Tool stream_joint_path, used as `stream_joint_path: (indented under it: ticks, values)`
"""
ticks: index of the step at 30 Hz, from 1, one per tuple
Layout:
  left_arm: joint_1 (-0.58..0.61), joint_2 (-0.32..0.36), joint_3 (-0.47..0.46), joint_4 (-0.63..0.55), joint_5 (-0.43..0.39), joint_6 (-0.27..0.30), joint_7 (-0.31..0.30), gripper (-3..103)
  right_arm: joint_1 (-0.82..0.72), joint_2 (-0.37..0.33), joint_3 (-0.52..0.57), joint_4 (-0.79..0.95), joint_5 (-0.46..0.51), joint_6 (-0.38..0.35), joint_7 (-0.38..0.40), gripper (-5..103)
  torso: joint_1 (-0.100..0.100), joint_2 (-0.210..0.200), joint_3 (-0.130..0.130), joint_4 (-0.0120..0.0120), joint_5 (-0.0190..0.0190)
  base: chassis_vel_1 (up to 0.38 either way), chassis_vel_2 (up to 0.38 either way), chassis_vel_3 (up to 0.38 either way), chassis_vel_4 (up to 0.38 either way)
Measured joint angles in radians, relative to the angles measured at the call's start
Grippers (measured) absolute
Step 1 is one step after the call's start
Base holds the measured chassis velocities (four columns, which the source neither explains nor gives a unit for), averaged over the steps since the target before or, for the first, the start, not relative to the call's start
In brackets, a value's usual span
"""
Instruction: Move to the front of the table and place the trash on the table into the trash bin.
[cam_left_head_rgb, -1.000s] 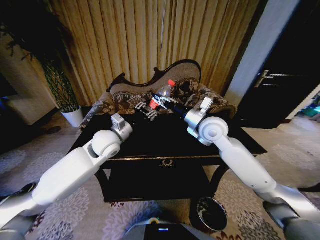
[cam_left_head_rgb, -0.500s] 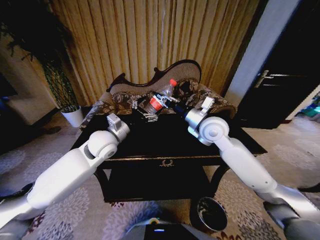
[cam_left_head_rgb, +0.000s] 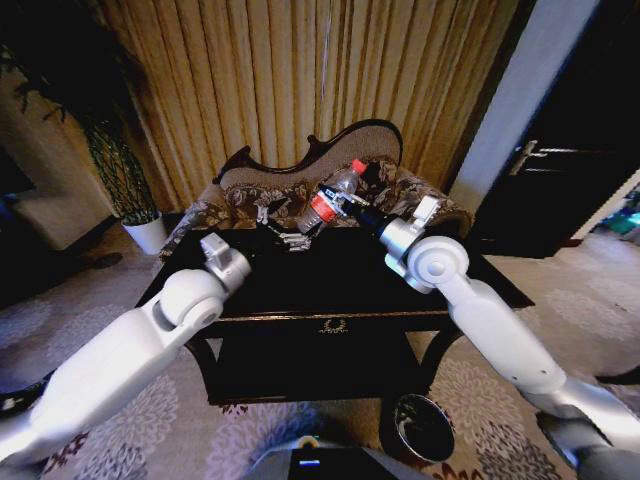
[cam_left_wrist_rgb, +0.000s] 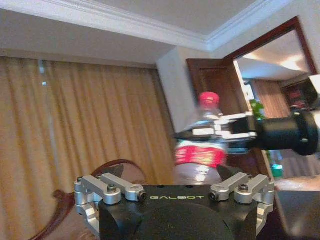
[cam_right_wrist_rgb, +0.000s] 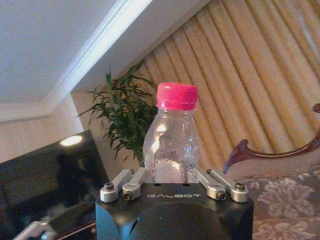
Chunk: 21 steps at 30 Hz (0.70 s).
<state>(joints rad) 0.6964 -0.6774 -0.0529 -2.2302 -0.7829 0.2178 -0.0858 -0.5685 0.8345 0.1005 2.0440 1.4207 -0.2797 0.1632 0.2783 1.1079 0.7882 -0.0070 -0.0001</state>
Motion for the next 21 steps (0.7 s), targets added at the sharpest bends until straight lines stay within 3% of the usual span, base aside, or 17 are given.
stream_joint_path:
  ticks: [5,10,14,16,17,19,21]
  values:
    - [0.086,0.031,-0.101,-0.028,-0.009,-0.001,-0.039,100,-0.066,-0.013,0.037,0.016,-0.037,0.014,0.017,25,0.0,0.0,0.0,-0.0002,0.0,0.0,0.0,0.0,0.0]
    - [0.213,0.022,-0.3,-0.044,-0.033,0.008,-0.094,100,-0.154,-0.041,0.064,0.02,-0.261,0.033,0.075,25,0.0,0.0,0.0,-0.0003,0.0001,0.0,0.0,0.0,0.0]
    - [0.281,0.012,-0.397,-0.044,-0.043,0.018,-0.106,100,-0.19,-0.053,0.092,0.022,-0.334,0.034,0.094,25,0.0,0.0,0.0,-0.0004,0.0001,0.0,0.0,0.0,0.0]
    - [0.405,0.006,-0.546,-0.044,-0.049,0.025,-0.109,100,-0.242,-0.076,0.148,0.023,-0.409,0.034,0.11,25,0.0,0.0,0.0,-0.0001,-0.0001,0.0,0.0,0.0,0.0]
    - [0.405,0.006,-0.546,-0.044,-0.049,0.025,-0.109,100,-0.242,-0.076,0.148,0.023,-0.409,0.034,0.11,25,0.0,0.0,0.0,-0.0001,-0.0001,0.0,0.0,0.0,0.0]
    - [0.52,0.0,-0.692,-0.05,-0.064,0.03,-0.105,100,-0.282,-0.103,0.208,0.023,-0.433,0.027,0.125,25,0.0,0.0,0.0,0.0001,0.0001,0.0,0.0,0.0,0.0]
    - [0.556,-0.004,-0.746,-0.05,-0.069,0.033,-0.105,100,-0.294,-0.114,0.233,0.023,-0.435,0.021,0.131,25,0.0,0.0,0.0,0.0001,0.0,0.0,0.0,0.0,0.0]
